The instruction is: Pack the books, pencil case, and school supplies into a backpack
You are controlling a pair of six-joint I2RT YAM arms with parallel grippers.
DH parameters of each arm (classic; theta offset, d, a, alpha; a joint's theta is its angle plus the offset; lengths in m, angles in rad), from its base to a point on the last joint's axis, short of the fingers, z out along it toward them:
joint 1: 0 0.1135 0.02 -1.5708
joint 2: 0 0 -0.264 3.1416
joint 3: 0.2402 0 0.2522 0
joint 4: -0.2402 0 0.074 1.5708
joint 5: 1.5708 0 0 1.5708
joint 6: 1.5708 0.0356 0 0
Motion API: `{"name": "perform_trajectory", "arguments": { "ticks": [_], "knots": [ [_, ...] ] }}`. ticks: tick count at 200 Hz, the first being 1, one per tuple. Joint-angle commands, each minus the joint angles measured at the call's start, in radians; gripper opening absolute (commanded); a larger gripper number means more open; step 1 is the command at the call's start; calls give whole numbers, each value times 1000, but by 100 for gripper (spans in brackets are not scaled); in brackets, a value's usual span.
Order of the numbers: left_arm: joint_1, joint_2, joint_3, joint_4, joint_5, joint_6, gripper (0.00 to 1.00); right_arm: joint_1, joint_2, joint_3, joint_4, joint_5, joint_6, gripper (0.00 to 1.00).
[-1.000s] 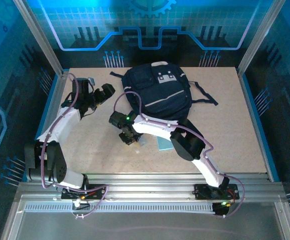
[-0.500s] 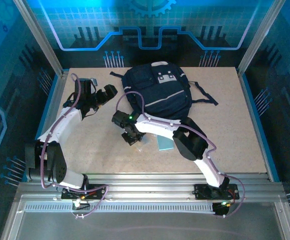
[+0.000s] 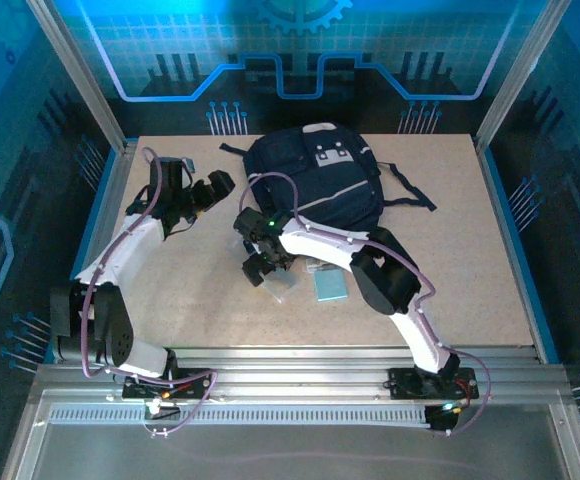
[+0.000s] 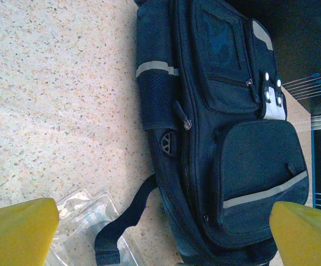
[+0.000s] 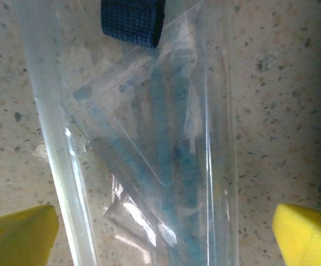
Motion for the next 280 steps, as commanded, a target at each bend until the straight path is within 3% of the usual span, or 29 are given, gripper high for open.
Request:
{"name": "perform_trajectory", "arguments": {
  "ticks": [1, 45, 76, 98, 138, 181, 209, 226, 280],
  "knots": [
    [-5, -7, 17, -23, -14, 28, 99, 4, 60, 4, 3, 11, -18, 100],
    [-7, -8, 21, -29, -17, 31, 99, 35, 93, -6, -21, 88, -5, 95],
    [-6, -8, 14, -27, -15, 30, 99, 35, 83, -47, 0, 74, 6, 67],
    [-7, -8, 17, -32, -12, 34, 99, 35, 59, -53, 4, 53, 1, 54],
    [-5, -36, 12, -48, -37, 52, 99, 33, -15, -50, 14, -6, -20, 41],
    [-5, -52, 22, -60, -52, 64, 99, 29, -65, -45, 2, -41, -29, 40],
    [-5, -48, 24, -60, -51, 64, 99, 11, -78, -66, 28, -112, -26, 21],
    [-5, -45, 27, -62, -52, 64, 99, 0, -70, -67, 32, -139, -22, 0],
    [-5, -48, 39, -84, -65, 81, 99, -36, -118, -104, 66, -270, -8, 0]
  ]
}}
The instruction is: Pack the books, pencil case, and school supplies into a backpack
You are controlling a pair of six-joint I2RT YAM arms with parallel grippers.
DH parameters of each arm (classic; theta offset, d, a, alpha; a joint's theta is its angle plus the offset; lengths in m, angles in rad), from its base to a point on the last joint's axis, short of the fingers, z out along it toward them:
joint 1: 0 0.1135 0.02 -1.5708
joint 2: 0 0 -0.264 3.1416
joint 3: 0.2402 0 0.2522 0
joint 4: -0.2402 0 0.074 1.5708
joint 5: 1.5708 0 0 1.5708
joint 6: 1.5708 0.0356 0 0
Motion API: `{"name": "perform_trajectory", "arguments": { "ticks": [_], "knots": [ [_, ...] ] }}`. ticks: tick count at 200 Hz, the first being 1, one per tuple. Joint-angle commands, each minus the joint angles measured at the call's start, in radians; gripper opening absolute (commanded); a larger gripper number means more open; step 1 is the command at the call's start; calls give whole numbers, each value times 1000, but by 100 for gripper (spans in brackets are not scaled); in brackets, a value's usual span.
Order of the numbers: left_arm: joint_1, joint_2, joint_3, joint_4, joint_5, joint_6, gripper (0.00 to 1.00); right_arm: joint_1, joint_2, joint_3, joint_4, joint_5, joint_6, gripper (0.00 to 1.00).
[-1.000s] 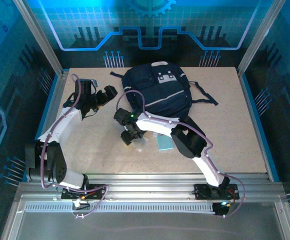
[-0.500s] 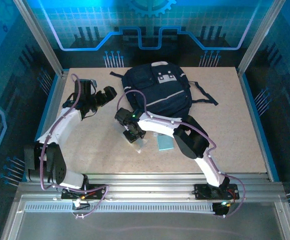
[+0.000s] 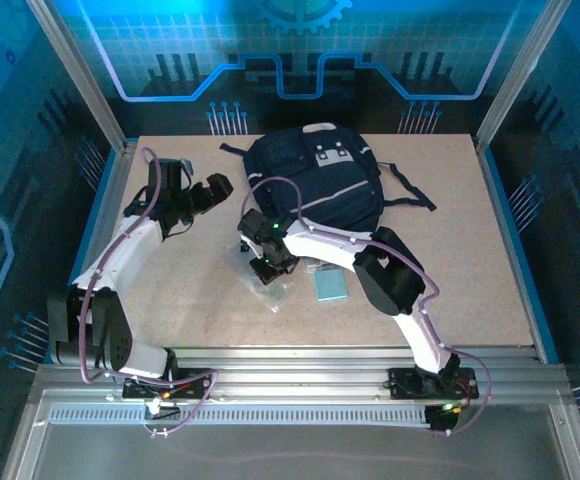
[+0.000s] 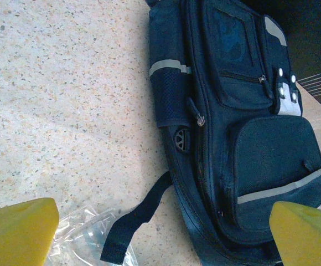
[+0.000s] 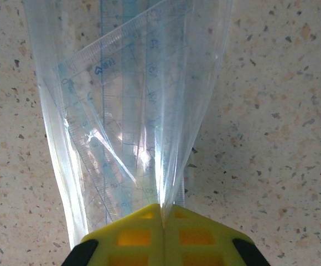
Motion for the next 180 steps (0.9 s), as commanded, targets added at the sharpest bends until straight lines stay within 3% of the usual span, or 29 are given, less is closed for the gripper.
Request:
{"name": "perform_trajectory", "arguments": {
  "ticks": [1, 60, 84, 126, 180],
  "knots": [
    [-5, -23, 38, -32, -23, 32, 99, -25, -76, -30, 15, -108, 9, 0],
    [-5, -26, 72, -53, -21, 73, 99, -143, -298, -189, 143, -531, 50, 0],
    [-12, -29, 81, -43, -3, 77, 99, -227, -394, -267, 205, -630, 93, 0],
    [-130, -8, 113, -24, -51, 134, 99, -446, -566, -363, 201, -532, 147, 0],
    [-382, 140, 212, -1, -145, 278, 98, -810, -747, -535, 208, -365, 237, 0]
  ]
}}
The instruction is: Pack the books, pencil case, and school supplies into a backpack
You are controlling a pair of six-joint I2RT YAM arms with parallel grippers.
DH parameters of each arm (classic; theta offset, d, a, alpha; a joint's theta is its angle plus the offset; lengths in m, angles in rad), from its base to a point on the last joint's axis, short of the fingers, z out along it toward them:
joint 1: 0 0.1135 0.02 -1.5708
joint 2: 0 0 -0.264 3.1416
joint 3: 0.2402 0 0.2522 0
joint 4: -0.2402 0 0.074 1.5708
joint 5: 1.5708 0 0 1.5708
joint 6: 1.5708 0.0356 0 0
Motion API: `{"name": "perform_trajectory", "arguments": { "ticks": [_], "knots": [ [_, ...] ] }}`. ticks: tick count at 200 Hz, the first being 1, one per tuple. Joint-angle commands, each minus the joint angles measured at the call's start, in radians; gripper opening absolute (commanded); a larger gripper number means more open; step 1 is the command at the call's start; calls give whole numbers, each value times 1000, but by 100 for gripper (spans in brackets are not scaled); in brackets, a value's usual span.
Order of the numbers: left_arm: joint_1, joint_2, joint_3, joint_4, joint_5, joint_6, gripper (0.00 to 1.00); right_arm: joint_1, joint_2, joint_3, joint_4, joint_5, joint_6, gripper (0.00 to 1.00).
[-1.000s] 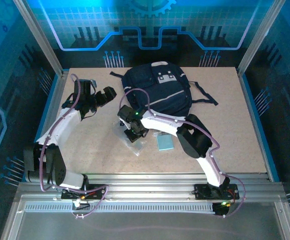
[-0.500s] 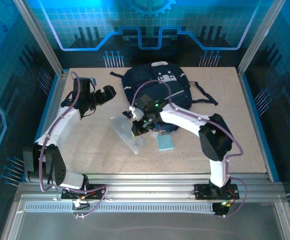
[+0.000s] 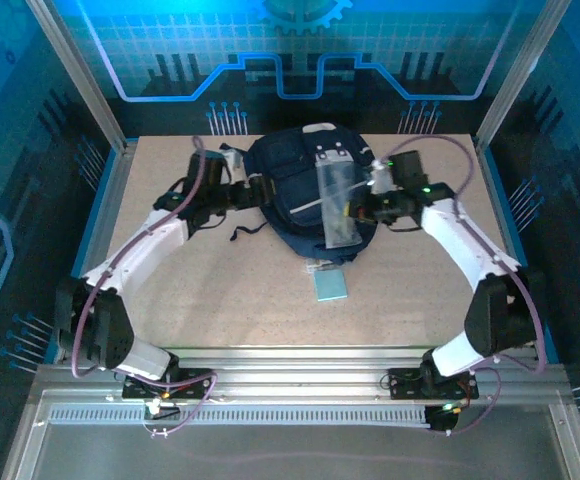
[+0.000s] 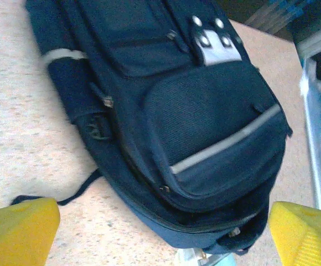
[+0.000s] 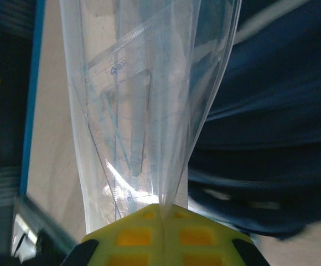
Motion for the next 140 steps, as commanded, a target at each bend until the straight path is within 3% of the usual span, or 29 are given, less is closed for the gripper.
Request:
{"name": "perform_trajectory", "arguments": {
  "ticks": [1, 44, 75, 140],
  "knots": [
    [-101, 84, 72, 12, -70, 122, 98, -121, -77, -70, -4, 91, 53, 0],
    [-263, 314, 294, -74, -93, 317, 97, -357, -155, -210, 20, 107, 54, 0],
    [-330, 498, 489, -153, -192, 431, 98, -473, -182, -298, 32, 71, 43, 0],
    [-341, 765, 748, -223, -351, 574, 91, -517, -197, -355, 47, 3, 17, 0]
  ]
}}
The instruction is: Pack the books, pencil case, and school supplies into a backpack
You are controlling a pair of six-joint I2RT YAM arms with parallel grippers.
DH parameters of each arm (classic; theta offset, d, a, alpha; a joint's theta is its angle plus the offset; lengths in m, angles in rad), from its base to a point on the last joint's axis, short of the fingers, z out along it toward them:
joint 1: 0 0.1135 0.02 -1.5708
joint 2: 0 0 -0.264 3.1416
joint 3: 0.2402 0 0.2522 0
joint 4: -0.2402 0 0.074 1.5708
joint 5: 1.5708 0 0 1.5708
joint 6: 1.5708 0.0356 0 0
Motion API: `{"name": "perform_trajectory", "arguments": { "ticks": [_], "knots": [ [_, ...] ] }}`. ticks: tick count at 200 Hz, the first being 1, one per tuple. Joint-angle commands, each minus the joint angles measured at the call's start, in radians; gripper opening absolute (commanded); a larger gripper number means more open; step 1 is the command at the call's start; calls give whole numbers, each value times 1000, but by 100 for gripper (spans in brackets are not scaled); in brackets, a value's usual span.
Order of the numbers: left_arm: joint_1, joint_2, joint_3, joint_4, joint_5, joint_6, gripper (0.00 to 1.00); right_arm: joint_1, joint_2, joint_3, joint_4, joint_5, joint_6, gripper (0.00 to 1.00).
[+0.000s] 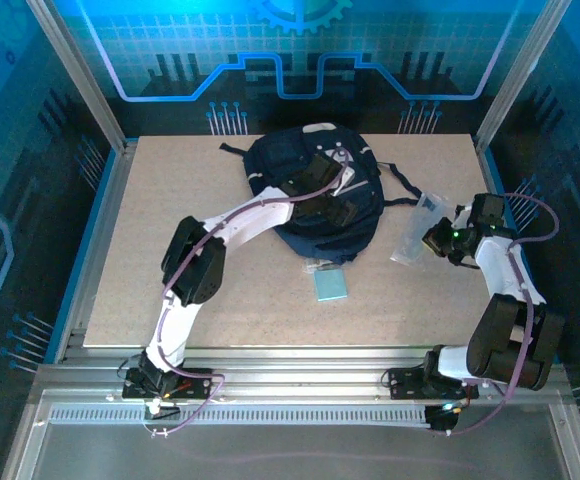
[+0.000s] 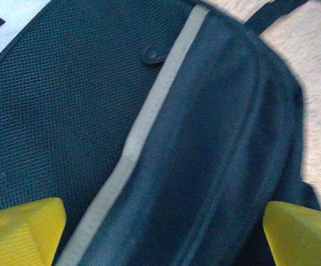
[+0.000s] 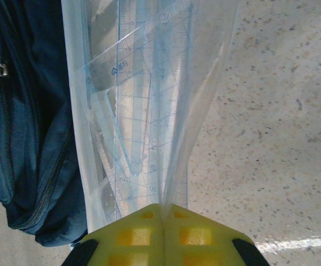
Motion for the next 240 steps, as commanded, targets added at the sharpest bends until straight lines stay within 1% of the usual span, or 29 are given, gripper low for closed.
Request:
{"name": "perform_trajectory", "arguments": {
  "ticks": [1, 53, 61, 69, 74, 80, 84, 93, 94, 99, 100, 108, 122, 151, 170, 178, 189, 202, 214, 240],
  "knots": [
    [5, 67, 77, -64, -90, 99, 91, -9, -29, -4, 19, -45, -24, 0],
    [1, 153, 119, -99, -103, 165, 91, -8, -34, 4, 18, -48, -20, 0],
    [2, 165, 130, -108, -101, 174, 90, -8, -36, 2, 21, -50, -19, 0],
    [1, 177, 144, -119, -99, 182, 86, -6, -35, 1, 23, -52, -17, 0],
    [2, 185, 156, -128, -98, 187, 78, -7, -36, -1, 24, -51, -16, 0],
    [3, 197, 175, -142, -95, 188, 64, -7, -36, -3, 23, -51, -14, 0],
    [5, 204, 188, -152, -94, 187, 51, -6, -38, -4, 23, -52, -13, 0],
    [9, 212, 206, -163, -89, 180, 23, -5, -42, -4, 27, -57, -12, 0],
    [10, 212, 207, -164, -89, 181, 21, -5, -42, -4, 27, -57, -12, 0],
    [14, 211, 213, -166, -89, 176, 1, -3, -45, -4, 27, -55, -10, 0],
    [15, 211, 214, -166, -89, 174, 0, 0, -47, -4, 27, -54, -11, 0],
    [20, 204, 221, -173, -78, 162, 0, 2, -51, -4, 27, -49, -11, 0],
    [34, 166, 226, -183, -16, 126, 0, 12, -54, -29, 19, -45, -9, 0],
    [93, 49, 222, -183, 169, -2, 0, 48, -49, -17, 13, -49, 1, 0],
    [157, -5, 246, -184, 283, -108, 0, 94, -38, -15, 15, -41, 19, 0],
    [184, -19, 263, -186, 337, -156, 0, 112, -34, 17, 20, -37, 29, 0],
    [220, -24, 293, -196, 399, -200, 0, 149, -24, 23, 40, -40, 54, 0],
    [245, -24, 322, -206, 430, -228, 0, 197, -6, 33, 69, -39, 85, 0],
    [255, -21, 341, -208, 441, -242, 0, 248, 19, 50, 99, -34, 119, 0],
    [269, 6, 388, -218, 521, -288, 0, 366, 104, 131, 162, -13, 190, 0]
  ]
}}
